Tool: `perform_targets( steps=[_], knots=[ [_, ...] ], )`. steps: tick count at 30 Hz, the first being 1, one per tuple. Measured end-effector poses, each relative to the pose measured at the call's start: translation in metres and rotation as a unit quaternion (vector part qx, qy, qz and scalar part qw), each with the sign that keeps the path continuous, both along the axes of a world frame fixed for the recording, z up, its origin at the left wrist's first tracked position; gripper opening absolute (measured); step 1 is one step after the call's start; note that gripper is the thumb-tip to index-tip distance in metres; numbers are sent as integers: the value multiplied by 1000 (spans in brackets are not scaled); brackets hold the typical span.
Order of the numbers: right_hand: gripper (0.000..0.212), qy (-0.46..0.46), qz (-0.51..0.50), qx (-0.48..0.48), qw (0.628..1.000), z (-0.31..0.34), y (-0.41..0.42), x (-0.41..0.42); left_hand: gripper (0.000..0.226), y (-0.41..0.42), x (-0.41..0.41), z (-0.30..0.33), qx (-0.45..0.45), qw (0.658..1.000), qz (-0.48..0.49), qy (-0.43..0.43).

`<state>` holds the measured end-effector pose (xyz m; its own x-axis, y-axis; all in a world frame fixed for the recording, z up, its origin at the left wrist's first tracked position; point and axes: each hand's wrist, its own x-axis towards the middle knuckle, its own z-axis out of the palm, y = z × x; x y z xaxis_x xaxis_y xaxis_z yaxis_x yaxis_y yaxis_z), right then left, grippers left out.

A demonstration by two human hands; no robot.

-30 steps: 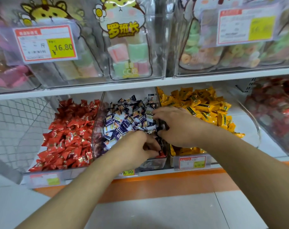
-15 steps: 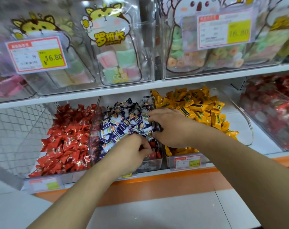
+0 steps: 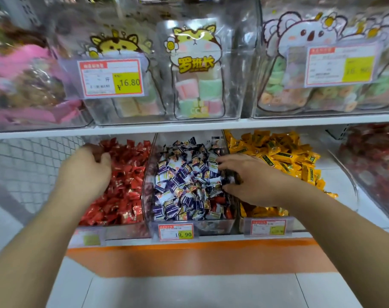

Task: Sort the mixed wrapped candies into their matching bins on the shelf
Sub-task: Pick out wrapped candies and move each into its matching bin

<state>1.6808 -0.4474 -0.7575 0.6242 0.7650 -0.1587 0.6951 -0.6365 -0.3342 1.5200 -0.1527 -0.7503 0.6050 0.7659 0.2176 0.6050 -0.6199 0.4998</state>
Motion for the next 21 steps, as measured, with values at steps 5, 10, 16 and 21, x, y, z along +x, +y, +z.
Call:
perform_targets(
  steps=[5, 10, 16, 21],
  knots=[
    [61, -3, 6, 3, 1000, 1, -1, 4, 24, -44, 15, 4, 112, 991, -75, -2],
    [65, -1, 6, 6, 1000, 5, -13, 14, 21, -110, 36, -22, 10, 946, -323, 33],
    [67, 1, 0, -5, 1000, 5, -23, 18, 34, -141, 65, -63, -68, 901, -405, 136],
    [66, 12, -10, 1, 1000, 5, -22, 16, 28, -145, 80, -75, -174, 906, -362, 129]
  ],
)
